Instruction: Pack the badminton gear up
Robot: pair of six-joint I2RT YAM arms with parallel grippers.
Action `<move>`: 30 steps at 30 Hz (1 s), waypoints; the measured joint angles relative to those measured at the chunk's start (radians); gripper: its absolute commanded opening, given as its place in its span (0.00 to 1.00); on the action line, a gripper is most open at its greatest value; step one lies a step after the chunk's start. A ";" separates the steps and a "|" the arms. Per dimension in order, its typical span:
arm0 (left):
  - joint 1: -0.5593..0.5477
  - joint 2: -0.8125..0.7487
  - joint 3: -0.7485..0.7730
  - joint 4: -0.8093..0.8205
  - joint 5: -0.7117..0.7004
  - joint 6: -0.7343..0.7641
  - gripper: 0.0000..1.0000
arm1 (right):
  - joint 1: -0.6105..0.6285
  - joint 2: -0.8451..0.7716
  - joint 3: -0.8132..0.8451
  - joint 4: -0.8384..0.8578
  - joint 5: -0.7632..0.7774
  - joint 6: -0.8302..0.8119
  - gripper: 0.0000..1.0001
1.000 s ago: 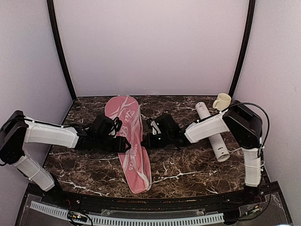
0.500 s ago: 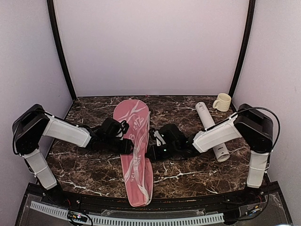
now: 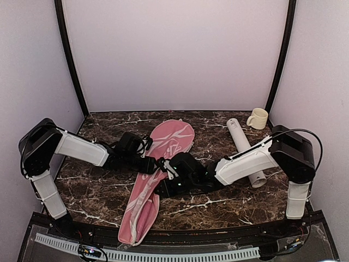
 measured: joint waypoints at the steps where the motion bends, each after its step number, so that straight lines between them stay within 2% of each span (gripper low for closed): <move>1: 0.001 -0.008 -0.001 -0.002 -0.004 0.009 0.61 | 0.006 -0.004 0.000 -0.003 0.002 -0.011 0.32; 7: 0.001 -0.150 -0.013 -0.033 -0.032 0.076 0.75 | 0.011 -0.114 -0.060 -0.050 0.077 -0.040 0.61; 11: -0.005 -0.246 -0.009 -0.065 -0.055 0.116 0.81 | -0.011 -0.257 -0.150 -0.062 0.142 -0.063 0.71; 15: -0.037 -0.272 0.013 -0.114 -0.104 0.137 0.84 | -0.080 -0.359 -0.246 -0.053 0.171 -0.061 0.77; 19: -0.122 -0.249 0.073 -0.180 -0.183 0.156 0.85 | -0.182 -0.431 -0.345 -0.039 0.182 -0.054 0.81; 23: -0.199 -0.153 0.178 -0.230 -0.261 0.161 0.85 | -0.263 -0.486 -0.411 -0.033 0.187 -0.048 0.82; 30: -0.284 0.046 0.317 -0.358 -0.431 0.190 0.89 | -0.296 -0.542 -0.453 0.023 0.185 -0.026 0.84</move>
